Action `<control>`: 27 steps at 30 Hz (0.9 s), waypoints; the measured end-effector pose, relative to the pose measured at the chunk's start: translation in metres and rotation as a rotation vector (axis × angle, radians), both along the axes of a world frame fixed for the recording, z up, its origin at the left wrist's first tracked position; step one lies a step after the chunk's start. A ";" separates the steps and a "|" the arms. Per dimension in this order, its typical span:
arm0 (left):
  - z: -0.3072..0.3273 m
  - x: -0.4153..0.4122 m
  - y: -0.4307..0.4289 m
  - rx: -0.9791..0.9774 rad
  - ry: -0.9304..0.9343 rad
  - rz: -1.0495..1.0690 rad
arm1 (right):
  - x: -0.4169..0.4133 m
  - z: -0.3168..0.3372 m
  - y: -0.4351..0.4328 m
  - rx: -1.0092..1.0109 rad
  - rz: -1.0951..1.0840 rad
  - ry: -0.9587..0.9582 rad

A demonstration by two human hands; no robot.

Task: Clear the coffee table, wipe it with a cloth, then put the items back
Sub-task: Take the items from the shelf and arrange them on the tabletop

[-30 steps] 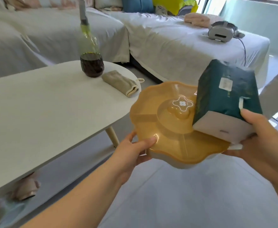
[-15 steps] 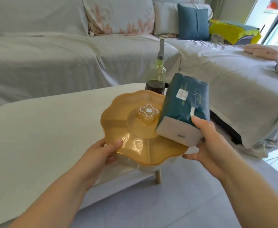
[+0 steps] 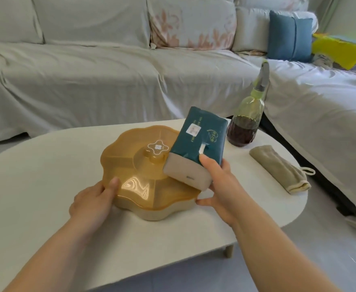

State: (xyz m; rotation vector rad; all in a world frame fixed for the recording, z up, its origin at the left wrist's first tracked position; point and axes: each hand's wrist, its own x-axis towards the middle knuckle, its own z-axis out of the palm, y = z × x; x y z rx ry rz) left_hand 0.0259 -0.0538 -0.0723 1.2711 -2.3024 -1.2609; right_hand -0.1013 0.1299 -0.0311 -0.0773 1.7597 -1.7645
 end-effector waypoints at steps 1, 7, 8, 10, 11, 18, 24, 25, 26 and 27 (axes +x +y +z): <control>0.001 -0.001 -0.001 -0.069 -0.045 -0.006 | -0.003 0.001 -0.005 0.005 0.004 0.000; -0.009 -0.011 -0.014 -0.254 -0.154 -0.033 | -0.019 0.009 -0.026 0.038 -0.020 -0.037; -0.011 -0.014 -0.014 -0.256 -0.162 -0.043 | -0.022 0.010 -0.029 0.045 -0.025 -0.039; -0.015 -0.020 -0.012 -0.265 -0.152 -0.072 | -0.028 0.013 -0.035 0.059 -0.038 -0.028; -0.016 -0.023 -0.011 -0.275 -0.142 -0.086 | -0.032 0.015 -0.037 0.063 -0.045 -0.010; -0.025 -0.045 -0.011 -0.355 -0.043 -0.072 | -0.060 0.025 -0.055 0.094 -0.090 0.044; -0.032 -0.048 -0.010 -0.427 -0.061 -0.076 | -0.070 0.032 -0.057 0.019 -0.120 0.037; -0.032 -0.048 -0.010 -0.430 -0.058 -0.077 | -0.071 0.033 -0.058 0.007 -0.127 0.040; -0.032 -0.048 -0.010 -0.430 -0.056 -0.078 | -0.071 0.033 -0.058 -0.006 -0.137 0.041; -0.031 -0.048 -0.011 -0.429 -0.055 -0.078 | -0.071 0.033 -0.058 -0.021 -0.148 0.041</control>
